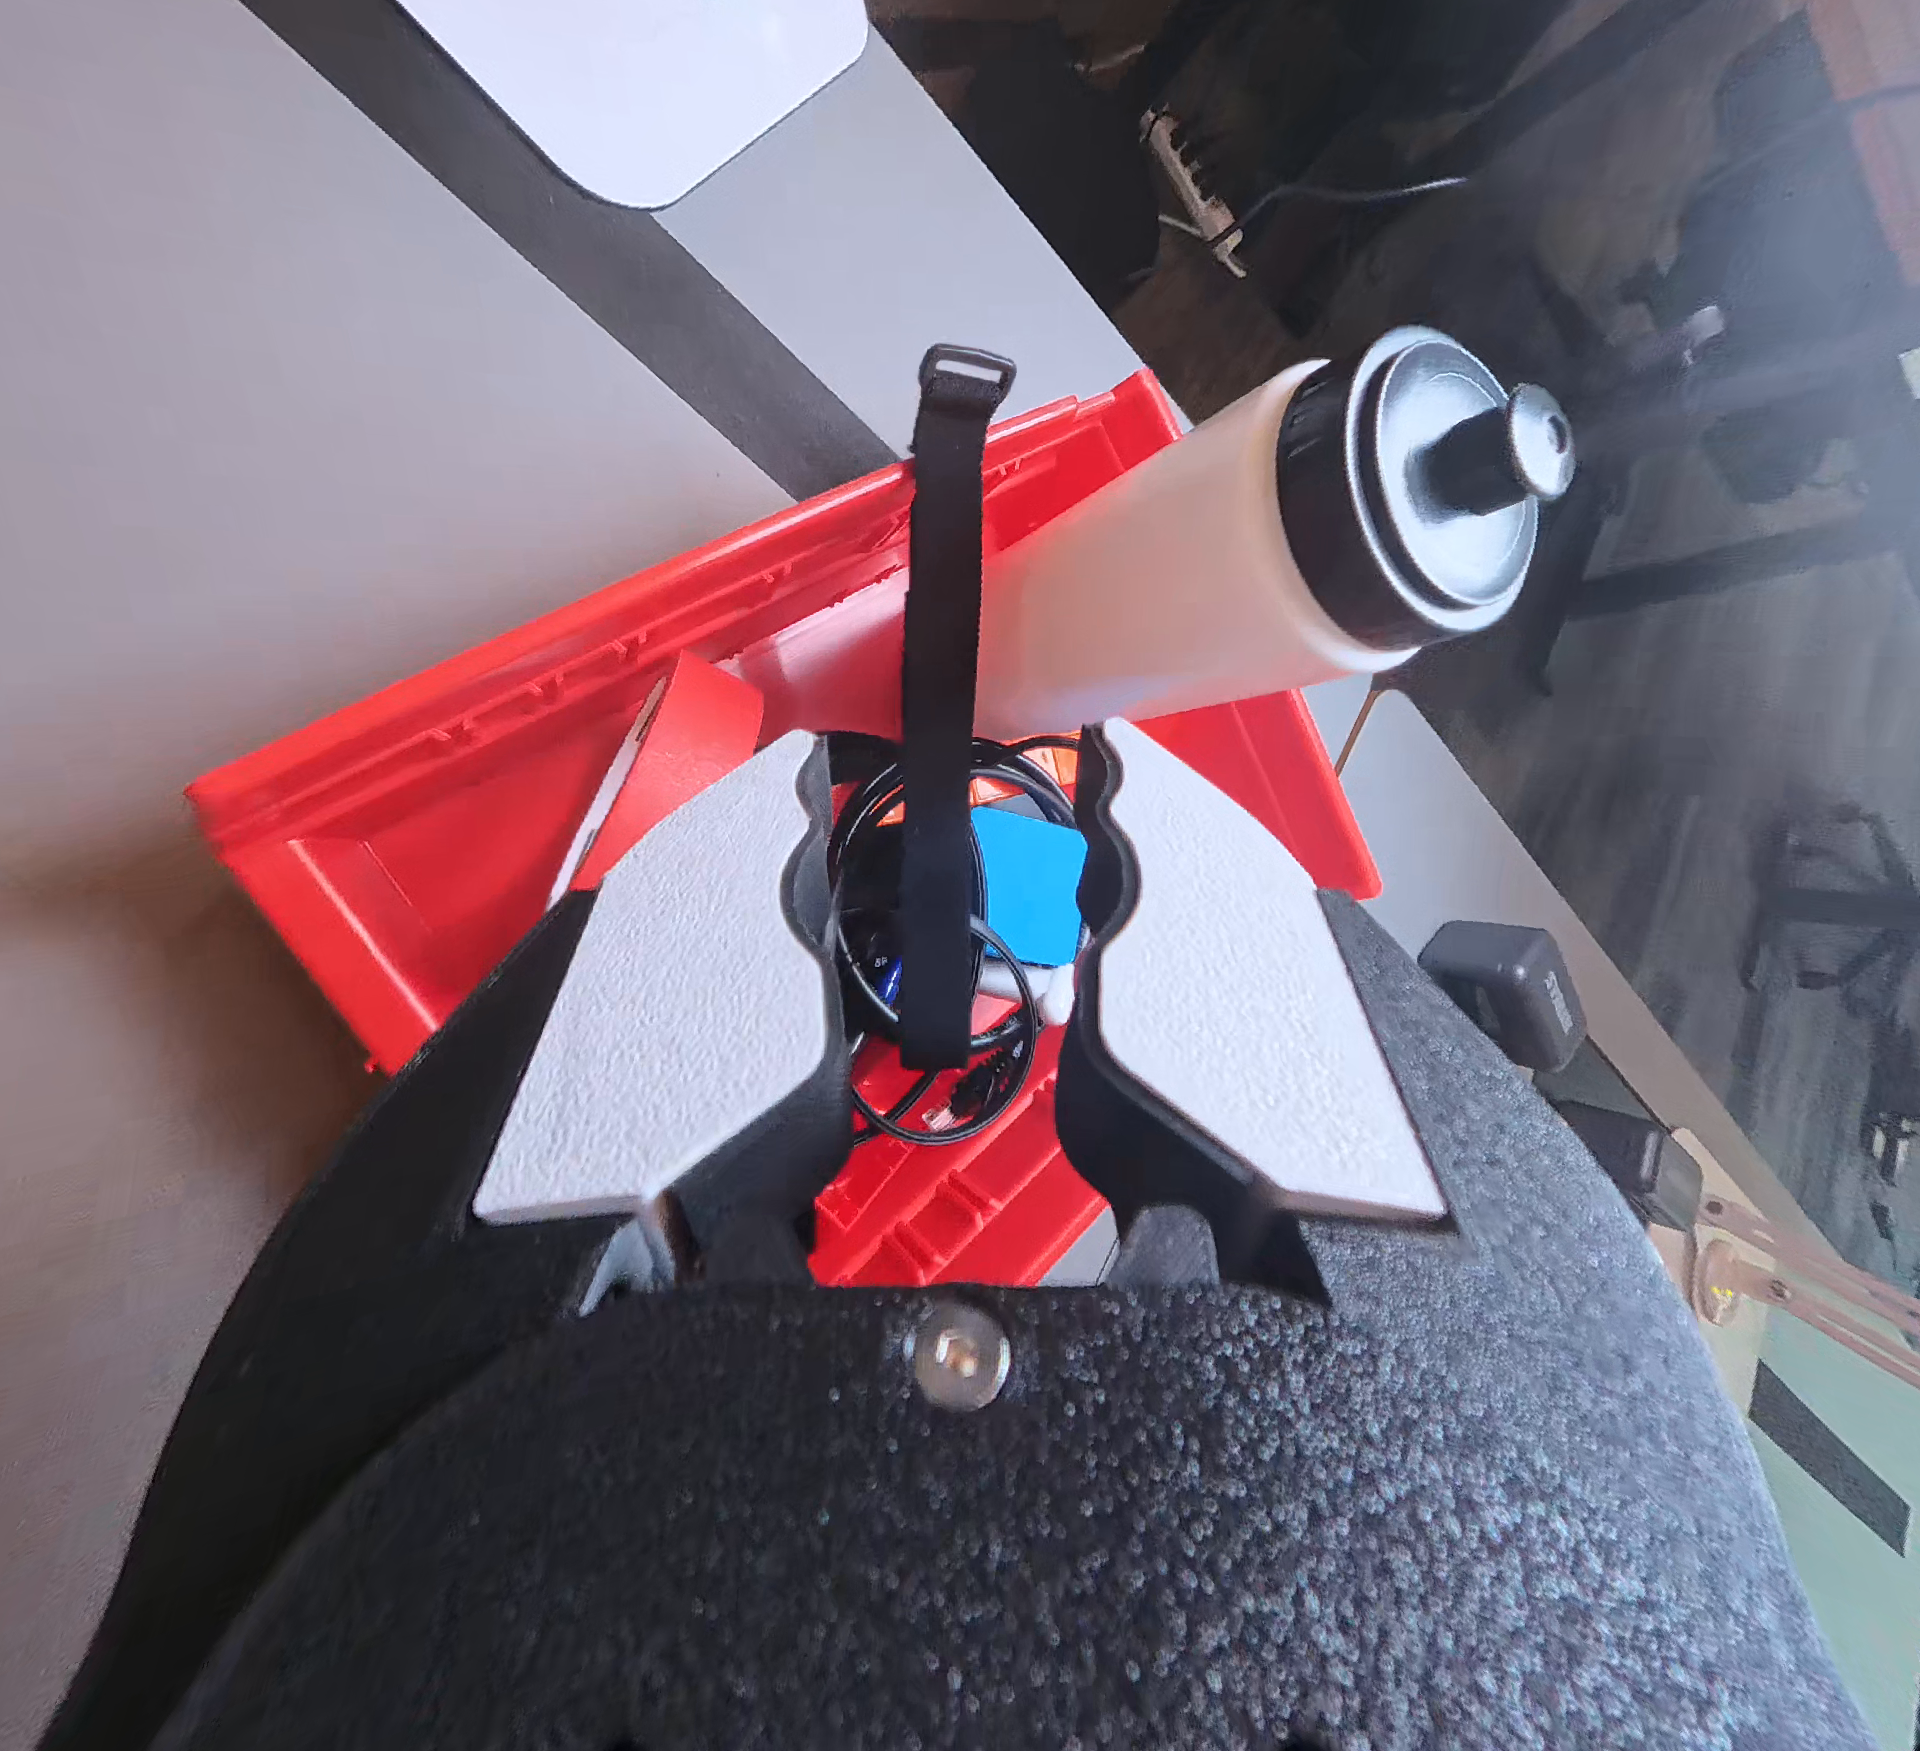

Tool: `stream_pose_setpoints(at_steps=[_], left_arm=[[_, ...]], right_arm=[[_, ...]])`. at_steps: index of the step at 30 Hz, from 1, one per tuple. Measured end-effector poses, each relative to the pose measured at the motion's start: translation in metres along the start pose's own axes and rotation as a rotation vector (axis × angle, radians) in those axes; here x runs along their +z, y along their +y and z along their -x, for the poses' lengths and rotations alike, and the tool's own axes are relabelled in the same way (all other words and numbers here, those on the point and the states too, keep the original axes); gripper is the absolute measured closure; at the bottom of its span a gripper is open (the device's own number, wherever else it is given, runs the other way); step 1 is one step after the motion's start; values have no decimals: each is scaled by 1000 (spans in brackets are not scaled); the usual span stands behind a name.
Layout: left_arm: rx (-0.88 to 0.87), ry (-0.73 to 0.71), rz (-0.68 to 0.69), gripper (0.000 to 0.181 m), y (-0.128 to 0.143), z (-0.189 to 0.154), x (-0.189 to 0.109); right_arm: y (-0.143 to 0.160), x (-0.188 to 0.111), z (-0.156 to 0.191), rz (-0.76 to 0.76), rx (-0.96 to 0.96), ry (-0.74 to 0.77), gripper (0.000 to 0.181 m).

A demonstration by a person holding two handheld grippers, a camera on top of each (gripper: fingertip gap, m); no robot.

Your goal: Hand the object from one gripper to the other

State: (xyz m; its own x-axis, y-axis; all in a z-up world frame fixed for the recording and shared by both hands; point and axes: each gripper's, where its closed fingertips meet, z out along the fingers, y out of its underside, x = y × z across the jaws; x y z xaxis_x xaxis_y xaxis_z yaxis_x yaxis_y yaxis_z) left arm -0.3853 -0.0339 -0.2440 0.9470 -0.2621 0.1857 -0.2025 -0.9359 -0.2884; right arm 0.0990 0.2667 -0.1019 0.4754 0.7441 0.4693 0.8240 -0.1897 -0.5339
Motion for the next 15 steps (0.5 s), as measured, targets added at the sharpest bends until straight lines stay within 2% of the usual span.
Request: stream_pose_setpoints(at_steps=[5,15], left_arm=[[-2,-4,-2,137,1,2,-1],[7,-16,-7,136,2,4,-4]], right_arm=[[3,-16,24,-95,20,-23,134],[-5,-61,137,-503,105,-269,128]])
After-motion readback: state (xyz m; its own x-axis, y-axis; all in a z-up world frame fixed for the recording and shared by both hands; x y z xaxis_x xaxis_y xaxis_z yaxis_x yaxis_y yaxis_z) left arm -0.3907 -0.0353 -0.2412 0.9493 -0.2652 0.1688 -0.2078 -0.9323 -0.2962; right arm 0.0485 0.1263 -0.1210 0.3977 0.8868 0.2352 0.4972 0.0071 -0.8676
